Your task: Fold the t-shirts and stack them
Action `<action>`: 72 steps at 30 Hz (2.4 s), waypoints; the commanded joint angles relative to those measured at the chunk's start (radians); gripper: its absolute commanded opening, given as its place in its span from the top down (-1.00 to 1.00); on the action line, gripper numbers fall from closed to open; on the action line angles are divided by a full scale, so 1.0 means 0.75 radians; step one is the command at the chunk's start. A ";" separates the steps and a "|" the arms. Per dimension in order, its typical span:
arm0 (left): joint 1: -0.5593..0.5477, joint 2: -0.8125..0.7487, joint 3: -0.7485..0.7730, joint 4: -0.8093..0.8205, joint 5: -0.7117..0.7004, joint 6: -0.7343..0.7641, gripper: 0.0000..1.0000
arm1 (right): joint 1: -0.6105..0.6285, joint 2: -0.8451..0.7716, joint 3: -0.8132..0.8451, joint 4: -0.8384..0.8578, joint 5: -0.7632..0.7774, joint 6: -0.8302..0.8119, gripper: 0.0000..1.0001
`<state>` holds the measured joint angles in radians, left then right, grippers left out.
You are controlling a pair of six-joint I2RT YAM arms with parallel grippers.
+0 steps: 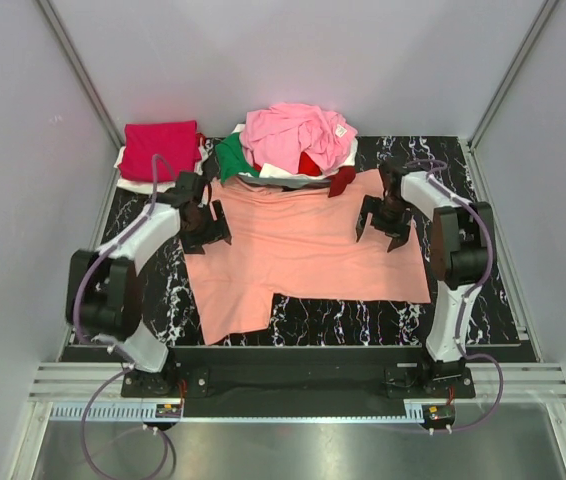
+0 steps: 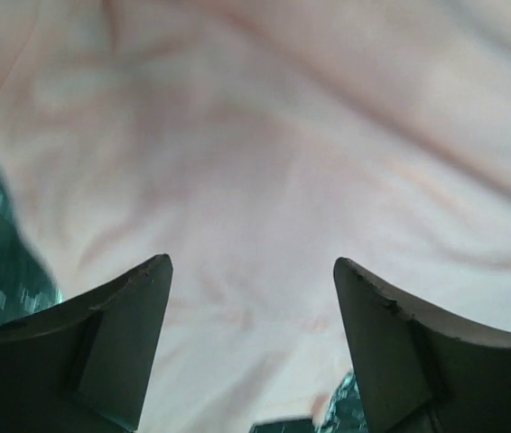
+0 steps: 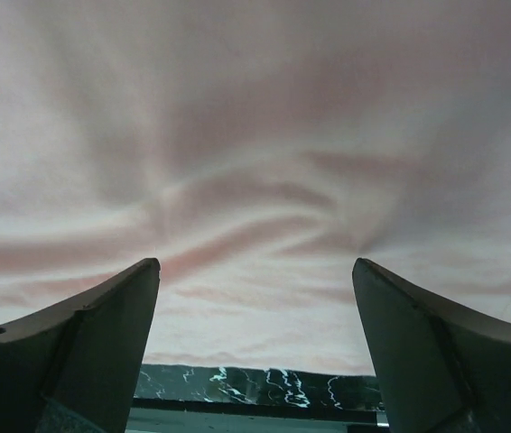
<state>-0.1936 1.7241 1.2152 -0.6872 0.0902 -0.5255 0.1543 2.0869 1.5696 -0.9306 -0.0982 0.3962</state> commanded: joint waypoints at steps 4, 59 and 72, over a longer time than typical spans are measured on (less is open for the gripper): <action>-0.208 -0.602 -0.358 -0.166 -0.116 -0.158 -0.56 | -0.007 -0.407 -0.190 0.048 -0.020 0.018 -0.90; -0.157 -0.969 -0.769 0.076 -0.045 -0.435 1.00 | -0.744 -1.110 -1.326 0.527 0.016 0.539 -0.50; -0.092 -1.049 -0.731 0.002 0.023 -0.418 1.00 | -0.742 -1.168 -1.289 0.529 -0.071 0.466 1.00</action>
<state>-0.2665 0.9833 0.6132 -0.6647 0.0719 -0.8589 -0.4004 1.2819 0.5785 -0.5198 -0.1341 0.7708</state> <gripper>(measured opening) 0.024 0.018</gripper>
